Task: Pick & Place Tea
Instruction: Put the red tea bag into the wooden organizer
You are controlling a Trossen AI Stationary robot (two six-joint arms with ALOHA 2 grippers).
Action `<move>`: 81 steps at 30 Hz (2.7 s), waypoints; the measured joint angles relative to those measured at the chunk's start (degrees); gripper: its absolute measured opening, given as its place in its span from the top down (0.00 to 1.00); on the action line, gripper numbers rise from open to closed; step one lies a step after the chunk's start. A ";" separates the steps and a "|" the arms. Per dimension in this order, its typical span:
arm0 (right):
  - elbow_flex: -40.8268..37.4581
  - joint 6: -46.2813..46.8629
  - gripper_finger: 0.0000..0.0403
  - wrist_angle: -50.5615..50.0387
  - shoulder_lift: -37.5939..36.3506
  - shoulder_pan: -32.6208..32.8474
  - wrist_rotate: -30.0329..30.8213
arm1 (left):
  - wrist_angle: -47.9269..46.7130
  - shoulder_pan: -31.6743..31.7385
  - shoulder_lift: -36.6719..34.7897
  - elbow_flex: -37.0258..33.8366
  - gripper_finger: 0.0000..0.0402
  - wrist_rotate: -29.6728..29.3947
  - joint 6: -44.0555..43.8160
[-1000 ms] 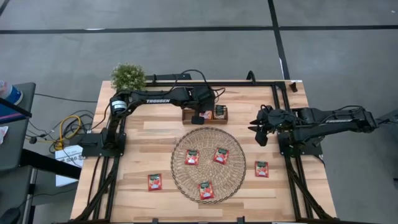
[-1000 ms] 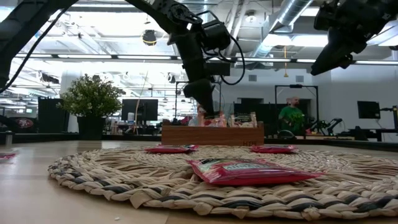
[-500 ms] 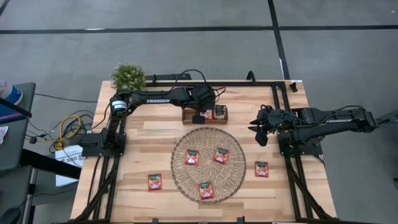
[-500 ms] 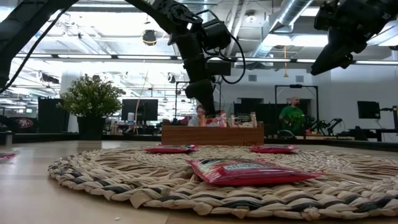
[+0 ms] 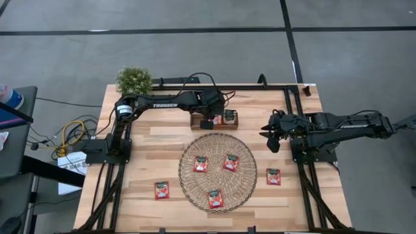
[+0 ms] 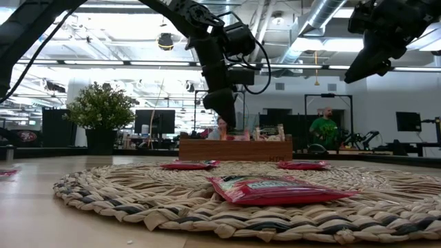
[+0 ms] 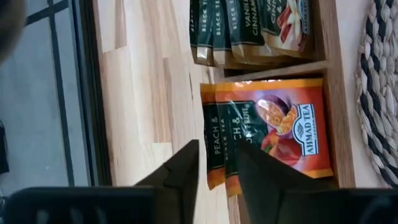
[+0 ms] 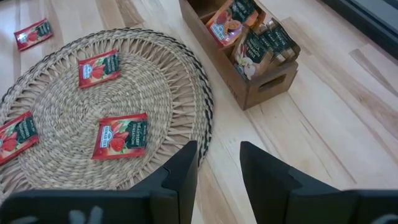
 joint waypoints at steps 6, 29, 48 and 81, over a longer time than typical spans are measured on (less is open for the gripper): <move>0.00 0.00 0.72 -0.03 0.00 0.01 -0.04 | -1.17 -1.21 -1.71 0.00 0.67 -10.69 0.83; 0.00 -2.47 0.72 -0.42 0.09 0.13 -13.38 | -28.07 -13.13 -12.59 -7.14 0.71 7.94 -50.65; 0.00 -6.32 0.72 -1.57 0.08 0.13 -15.02 | -29.36 -40.04 -21.08 -24.66 0.71 15.89 -77.15; 0.00 -6.40 0.72 -1.51 0.07 0.13 -15.00 | -21.89 -45.83 -20.70 -31.39 0.49 11.39 -75.12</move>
